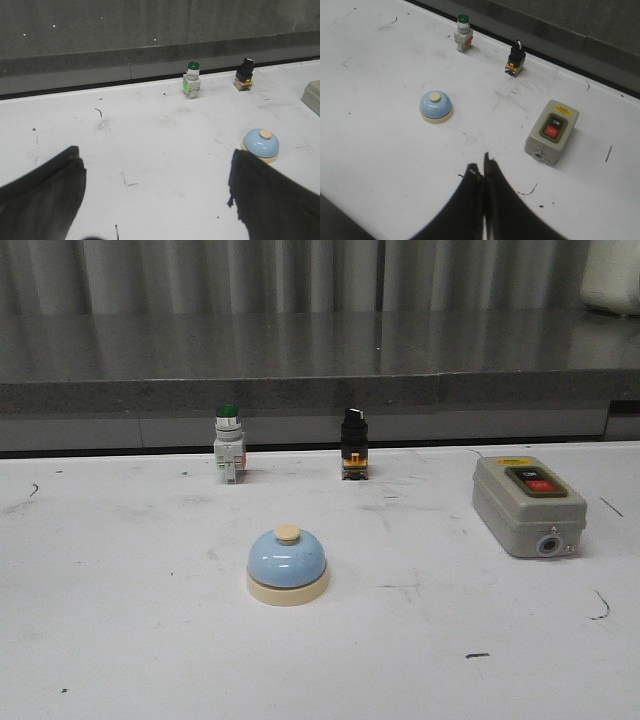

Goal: Place and press bell with both arms

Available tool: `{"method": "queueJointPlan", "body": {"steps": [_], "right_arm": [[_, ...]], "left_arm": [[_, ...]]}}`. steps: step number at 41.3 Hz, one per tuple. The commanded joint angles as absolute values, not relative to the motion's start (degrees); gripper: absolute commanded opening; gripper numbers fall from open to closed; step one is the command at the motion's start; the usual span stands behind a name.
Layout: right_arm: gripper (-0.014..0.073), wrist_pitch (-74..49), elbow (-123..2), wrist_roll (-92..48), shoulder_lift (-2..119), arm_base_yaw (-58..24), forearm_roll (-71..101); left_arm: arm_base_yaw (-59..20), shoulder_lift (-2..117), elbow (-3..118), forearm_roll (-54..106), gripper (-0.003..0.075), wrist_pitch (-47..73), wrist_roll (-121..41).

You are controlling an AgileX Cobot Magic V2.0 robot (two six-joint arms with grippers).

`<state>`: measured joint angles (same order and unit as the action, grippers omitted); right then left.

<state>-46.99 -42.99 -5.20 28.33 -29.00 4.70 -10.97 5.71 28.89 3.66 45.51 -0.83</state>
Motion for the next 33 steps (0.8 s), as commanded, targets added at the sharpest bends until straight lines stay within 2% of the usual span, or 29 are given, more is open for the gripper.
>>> {"method": "queueJointPlan", "body": {"steps": [1,10,13,21,24,25,33], "right_arm": [[-0.0067,-43.1,-44.2,-5.8,28.5,-28.6,4.6],[-0.0067,-43.1,-44.2,-5.8,28.5,-28.6,4.6],[-0.0067,-43.1,-44.2,-5.8,28.5,-28.6,4.6],[-0.0067,-43.1,-44.2,-5.8,28.5,-28.6,4.6],[-0.0067,-43.1,-44.2,-5.8,28.5,-28.6,4.6],[-0.0067,-43.1,-44.2,-5.8,28.5,-28.6,4.6],[-0.0067,-43.1,-44.2,-5.8,28.5,-28.6,4.6]], "left_arm": [[-10.8,7.1,30.2,4.0,0.0566,40.7,-0.9],[-10.8,7.1,30.2,4.0,0.0557,40.6,-0.9],[-10.8,7.1,30.2,4.0,0.0475,40.6,-0.9],[-10.8,7.1,30.2,4.0,0.0104,41.0,-0.9],[-10.8,7.1,30.2,4.0,0.0004,41.0,-0.9],[-10.8,7.1,30.2,4.0,-0.002,41.0,-0.9],[-10.8,7.1,30.2,4.0,-0.002,41.0,-0.9]]}}
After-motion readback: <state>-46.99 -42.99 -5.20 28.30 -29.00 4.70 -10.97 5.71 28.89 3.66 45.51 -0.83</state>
